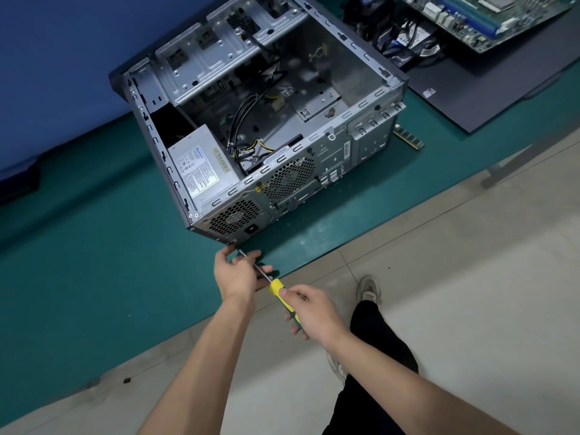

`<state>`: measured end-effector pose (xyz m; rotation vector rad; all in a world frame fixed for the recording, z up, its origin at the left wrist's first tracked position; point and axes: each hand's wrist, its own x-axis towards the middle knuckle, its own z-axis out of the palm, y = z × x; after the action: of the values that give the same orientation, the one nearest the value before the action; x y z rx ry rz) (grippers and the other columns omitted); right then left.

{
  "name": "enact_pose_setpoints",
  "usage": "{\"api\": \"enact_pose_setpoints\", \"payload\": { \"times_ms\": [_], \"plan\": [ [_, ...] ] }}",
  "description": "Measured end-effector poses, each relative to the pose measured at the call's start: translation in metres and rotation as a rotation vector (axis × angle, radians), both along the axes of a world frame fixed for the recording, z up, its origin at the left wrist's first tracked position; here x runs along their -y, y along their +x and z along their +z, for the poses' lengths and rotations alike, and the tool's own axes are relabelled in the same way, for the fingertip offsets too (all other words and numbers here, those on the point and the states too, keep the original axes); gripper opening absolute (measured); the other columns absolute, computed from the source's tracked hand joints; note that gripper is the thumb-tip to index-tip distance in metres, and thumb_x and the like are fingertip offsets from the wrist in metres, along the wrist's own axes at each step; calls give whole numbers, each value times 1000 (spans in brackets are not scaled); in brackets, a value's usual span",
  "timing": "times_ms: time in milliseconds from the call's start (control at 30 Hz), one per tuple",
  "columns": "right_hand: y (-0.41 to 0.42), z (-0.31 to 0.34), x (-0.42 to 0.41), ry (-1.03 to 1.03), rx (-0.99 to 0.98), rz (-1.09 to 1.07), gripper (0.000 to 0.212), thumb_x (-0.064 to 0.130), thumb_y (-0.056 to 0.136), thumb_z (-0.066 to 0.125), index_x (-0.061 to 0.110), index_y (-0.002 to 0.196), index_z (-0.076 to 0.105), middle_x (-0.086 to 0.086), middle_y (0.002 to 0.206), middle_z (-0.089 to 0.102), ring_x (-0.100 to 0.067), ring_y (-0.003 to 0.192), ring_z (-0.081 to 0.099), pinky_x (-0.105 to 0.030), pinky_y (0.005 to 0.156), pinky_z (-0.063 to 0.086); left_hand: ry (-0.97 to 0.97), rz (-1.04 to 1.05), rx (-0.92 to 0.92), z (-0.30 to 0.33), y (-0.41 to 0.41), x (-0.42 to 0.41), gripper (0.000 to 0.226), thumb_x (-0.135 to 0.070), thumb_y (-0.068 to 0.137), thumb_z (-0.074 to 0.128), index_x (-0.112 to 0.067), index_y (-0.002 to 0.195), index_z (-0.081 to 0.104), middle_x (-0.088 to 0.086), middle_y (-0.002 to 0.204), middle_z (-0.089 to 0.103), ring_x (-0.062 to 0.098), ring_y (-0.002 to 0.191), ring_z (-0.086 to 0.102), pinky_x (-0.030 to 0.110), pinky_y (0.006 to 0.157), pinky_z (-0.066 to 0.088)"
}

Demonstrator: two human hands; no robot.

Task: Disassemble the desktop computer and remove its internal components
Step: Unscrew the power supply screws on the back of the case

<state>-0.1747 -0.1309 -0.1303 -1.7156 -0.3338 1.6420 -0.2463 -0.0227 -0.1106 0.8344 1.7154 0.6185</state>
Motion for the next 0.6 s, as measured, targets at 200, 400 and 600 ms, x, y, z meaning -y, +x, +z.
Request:
{"api": "enact_pose_setpoints", "payload": {
  "times_ms": [200, 400, 600],
  "plan": [
    [-4, 3, -2, 24, -29, -25, 22, 36, 94, 51, 19, 96, 65, 1, 65, 59, -13, 44, 50, -20, 41, 33, -7, 12, 5, 2, -3, -4, 29, 3, 93, 45, -16, 114, 38, 4, 90, 68, 13, 45, 64, 27, 43, 53],
    [-6, 4, 0, 34, -85, -61, 20, 37, 95, 50, 22, 93, 65, -1, 66, 61, -13, 44, 50, -21, 42, 33, -9, 7, 11, 4, -4, -2, 30, 3, 93, 47, -17, 114, 40, 2, 87, 68, 15, 47, 65, 27, 43, 53],
    [-8, 3, 2, 24, -100, -83, 20, 37, 94, 51, 23, 90, 64, 0, 66, 62, -12, 43, 50, -20, 41, 33, -7, -22, 16, 5, -5, -2, 31, 3, 93, 46, -17, 115, 40, 2, 88, 68, 17, 50, 66, 31, 46, 56]
  ]
}}
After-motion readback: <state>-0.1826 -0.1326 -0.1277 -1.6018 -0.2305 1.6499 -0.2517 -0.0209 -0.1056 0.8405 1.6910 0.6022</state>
